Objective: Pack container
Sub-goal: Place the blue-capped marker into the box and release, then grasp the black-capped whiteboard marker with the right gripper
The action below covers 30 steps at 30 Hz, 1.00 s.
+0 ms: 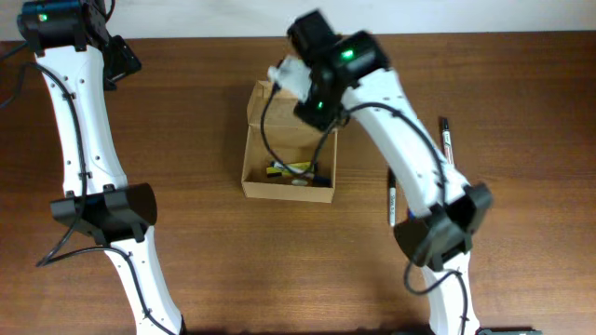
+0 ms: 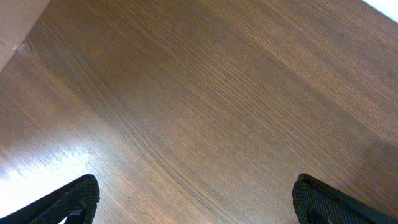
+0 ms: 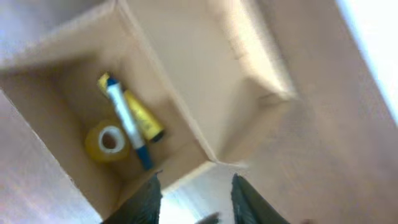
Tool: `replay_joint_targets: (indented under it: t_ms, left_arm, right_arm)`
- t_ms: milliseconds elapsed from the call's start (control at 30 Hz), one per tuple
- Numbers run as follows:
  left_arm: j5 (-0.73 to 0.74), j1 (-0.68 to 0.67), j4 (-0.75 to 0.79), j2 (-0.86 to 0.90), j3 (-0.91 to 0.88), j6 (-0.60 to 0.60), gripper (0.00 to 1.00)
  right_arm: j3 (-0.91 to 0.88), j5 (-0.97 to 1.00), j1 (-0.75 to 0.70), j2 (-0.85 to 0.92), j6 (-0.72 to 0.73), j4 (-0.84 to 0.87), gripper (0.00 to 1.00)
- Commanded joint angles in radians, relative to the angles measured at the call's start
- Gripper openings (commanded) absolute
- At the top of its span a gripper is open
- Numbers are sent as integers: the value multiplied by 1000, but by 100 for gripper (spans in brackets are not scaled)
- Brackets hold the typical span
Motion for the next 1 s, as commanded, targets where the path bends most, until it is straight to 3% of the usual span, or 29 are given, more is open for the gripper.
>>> replay_joint_targets:
  t_ms: [0, 200, 400, 667, 967]
  left_arm:
    - [-11, 5, -3, -19, -5, 9, 100]
    - [-11, 5, -2, -19, -5, 9, 100]
    - [-11, 5, -2, -19, -5, 9, 100]
    - [-11, 5, -2, -19, -5, 9, 100]
    - [-11, 5, -2, -19, -5, 9, 100]
  right_arm:
    - [74, 74, -51, -154, 124, -9, 39]
    - [-6, 51, -343, -243, 248, -5, 39]
    - [-282, -122, -621, -202, 273, 93, 39]
    - [-597, -134, -755, -105, 280, 254, 46]
    - [-637, -137, -761, 13, 277, 313, 56]
